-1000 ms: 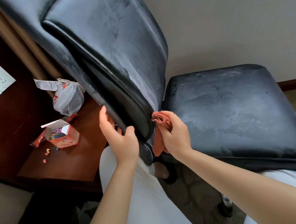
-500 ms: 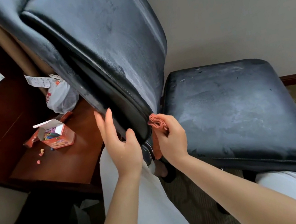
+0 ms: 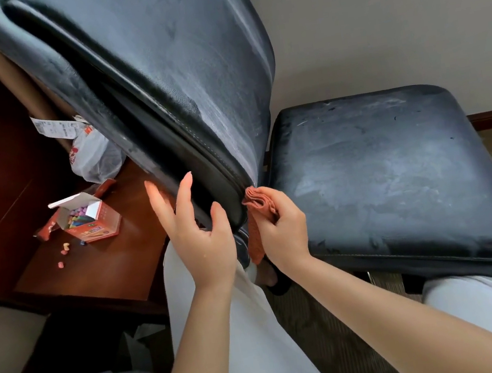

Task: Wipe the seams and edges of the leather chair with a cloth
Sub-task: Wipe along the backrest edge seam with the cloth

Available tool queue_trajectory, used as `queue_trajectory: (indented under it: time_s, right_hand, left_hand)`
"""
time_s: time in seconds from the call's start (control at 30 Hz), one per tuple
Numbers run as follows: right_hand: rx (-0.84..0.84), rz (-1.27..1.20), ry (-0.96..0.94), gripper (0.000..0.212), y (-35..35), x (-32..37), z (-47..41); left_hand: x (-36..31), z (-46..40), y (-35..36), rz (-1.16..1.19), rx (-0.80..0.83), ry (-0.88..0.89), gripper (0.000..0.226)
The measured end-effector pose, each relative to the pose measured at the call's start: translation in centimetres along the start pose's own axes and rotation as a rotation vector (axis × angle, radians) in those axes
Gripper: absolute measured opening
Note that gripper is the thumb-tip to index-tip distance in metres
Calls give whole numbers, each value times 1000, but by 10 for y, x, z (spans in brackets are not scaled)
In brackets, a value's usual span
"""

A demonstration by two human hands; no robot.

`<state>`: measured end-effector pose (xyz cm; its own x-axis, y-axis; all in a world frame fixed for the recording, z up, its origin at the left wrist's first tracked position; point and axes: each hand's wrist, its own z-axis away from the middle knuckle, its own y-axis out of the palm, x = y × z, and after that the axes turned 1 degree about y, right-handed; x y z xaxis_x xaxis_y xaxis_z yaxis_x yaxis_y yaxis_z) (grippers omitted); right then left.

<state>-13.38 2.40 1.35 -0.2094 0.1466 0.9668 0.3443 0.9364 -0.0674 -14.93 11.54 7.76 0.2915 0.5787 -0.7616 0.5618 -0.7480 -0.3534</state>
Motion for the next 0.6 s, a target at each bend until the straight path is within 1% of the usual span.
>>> queue_trajectory:
  time_s: [0.03,0.1,0.2,0.27,0.4,0.47,0.53,0.6]
  right_hand:
    - [-1,10,-21,27,0,1,1]
    - [26,41,26,26,0,-3,2]
    - [130,130,188,23,0,-17,4]
    - [133,124,241,23,0,-21,5]
    - [17,-15,229,23,4,-16,5]
    - [35,1,241,23,5,-16,5]
    - [97,85,271,25,5,-21,4]
    - [134,138,286,27,4,-26,4]
  left_hand:
    - [1,-1,1,13,17,-29,50]
    - [2,-4,3,31,32,-69,48]
    - [2,-5,9,5,-26,-36,48]
    - [3,-6,14,-16,-60,-3,52]
    - [2,-15,26,-10,-109,4,66]
    - [3,-18,32,-13,-128,3,69]
    - [3,-19,38,-6,-143,-16,71]
    - [2,-17,40,-28,-163,10,73]
